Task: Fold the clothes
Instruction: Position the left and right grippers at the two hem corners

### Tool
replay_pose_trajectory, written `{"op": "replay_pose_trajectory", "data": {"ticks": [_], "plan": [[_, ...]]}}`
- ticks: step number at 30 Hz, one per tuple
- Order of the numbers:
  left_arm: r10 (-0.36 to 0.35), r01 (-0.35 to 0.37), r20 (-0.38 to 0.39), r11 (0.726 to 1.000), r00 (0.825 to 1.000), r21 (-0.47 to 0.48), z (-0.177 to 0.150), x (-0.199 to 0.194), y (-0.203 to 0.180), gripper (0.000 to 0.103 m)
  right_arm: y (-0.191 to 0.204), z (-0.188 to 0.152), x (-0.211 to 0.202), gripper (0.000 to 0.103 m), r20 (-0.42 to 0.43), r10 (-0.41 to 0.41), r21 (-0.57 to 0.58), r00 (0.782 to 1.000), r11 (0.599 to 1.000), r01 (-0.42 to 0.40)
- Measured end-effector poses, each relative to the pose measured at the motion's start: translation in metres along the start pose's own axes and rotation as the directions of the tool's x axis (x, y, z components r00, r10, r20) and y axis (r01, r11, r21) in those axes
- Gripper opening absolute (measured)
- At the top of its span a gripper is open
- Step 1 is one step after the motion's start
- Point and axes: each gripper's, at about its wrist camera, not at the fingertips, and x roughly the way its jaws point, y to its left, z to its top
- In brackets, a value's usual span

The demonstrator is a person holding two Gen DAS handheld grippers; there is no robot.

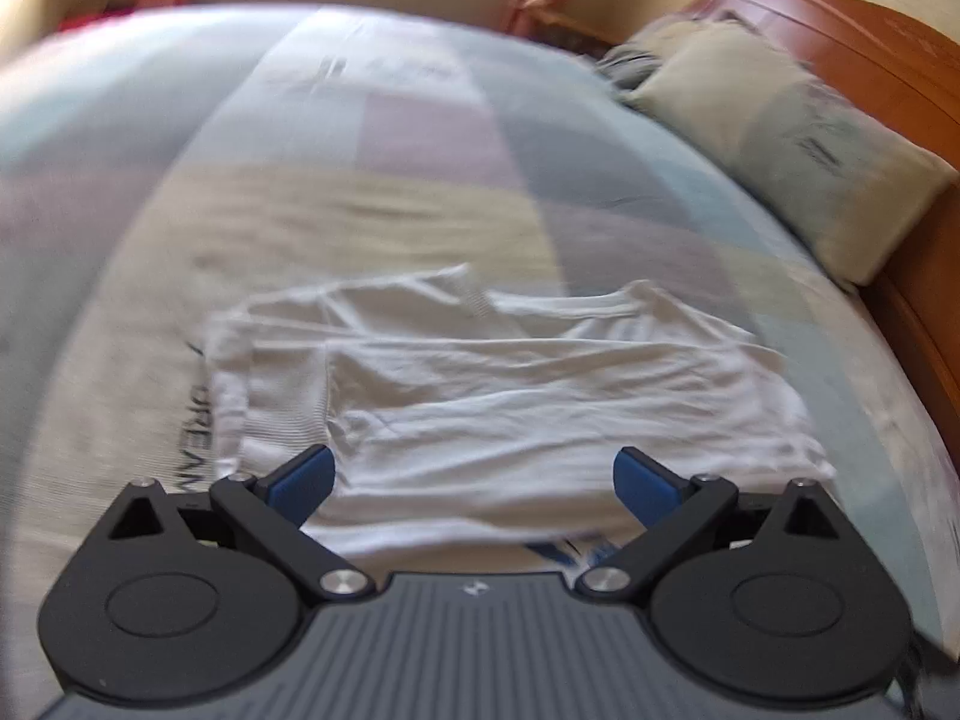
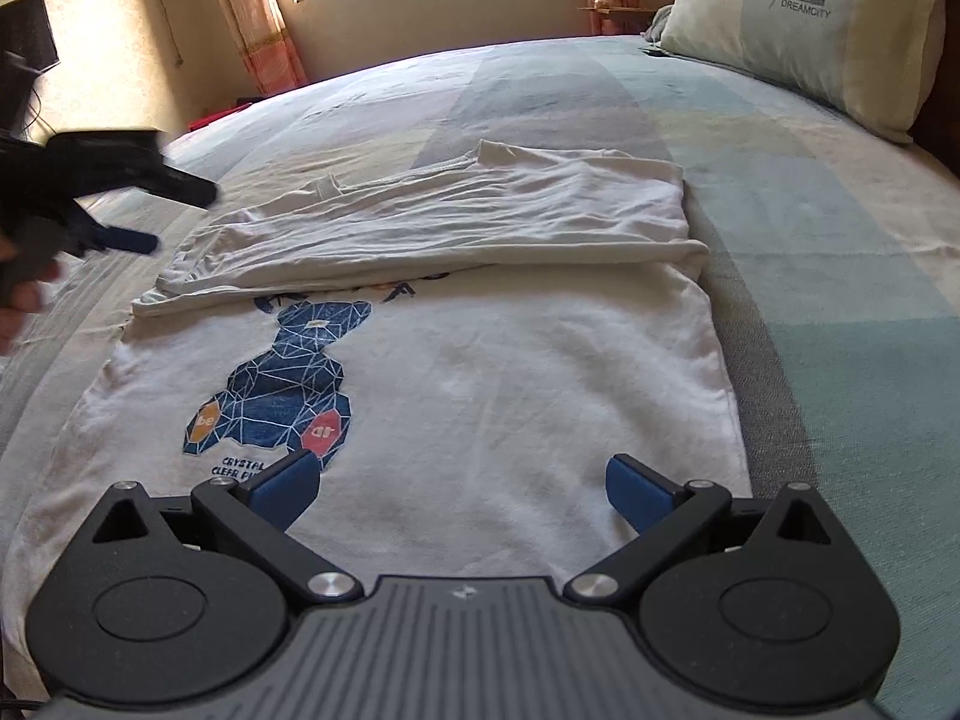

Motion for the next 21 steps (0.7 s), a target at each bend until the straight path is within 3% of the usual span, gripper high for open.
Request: {"op": "replay_pose_trajectory", "data": {"ticks": [6, 10, 14, 18, 21], "plan": [[-0.016, 0.014, 0.032, 0.997, 0.999, 0.075, -0.048, -0.063, -0.019, 0.1, 0.021, -0.001, 0.0, 0.103, -0.06, 0.03, -0.105, 0.998, 0.994, -0.037], [-0.023, 0.019, 0.028, 0.988, 0.999, 0.152, -0.103, -0.079, -0.037, 0.1, 0.041, -0.002, -0.019, 0.103, -0.053, 0.07, -0.181, 0.996, 0.98, -0.078], [0.024, -0.032, 0.038, 0.972, 0.999, 0.233, -0.153, -0.078, -0.053, 0.1, 0.045, -0.023, -0.034, 0.103, -0.087, 0.071, -0.195, 0.994, 0.977, -0.087], [-0.009, 0.006, 0.011, 0.984, 1.0, 0.179, -0.19, -0.075, -0.052, 0.1, 0.039, -0.063, -0.041, 0.103, -0.12, 0.01, -0.232, 0.993, 0.972, -0.038], [-0.048, 0.049, -0.01, 0.992, 0.999, 0.117, -0.209, -0.069, -0.044, 0.101, 0.033, -0.079, -0.053, 0.103, -0.092, -0.016, -0.217, 0.996, 0.976, -0.005]]}}
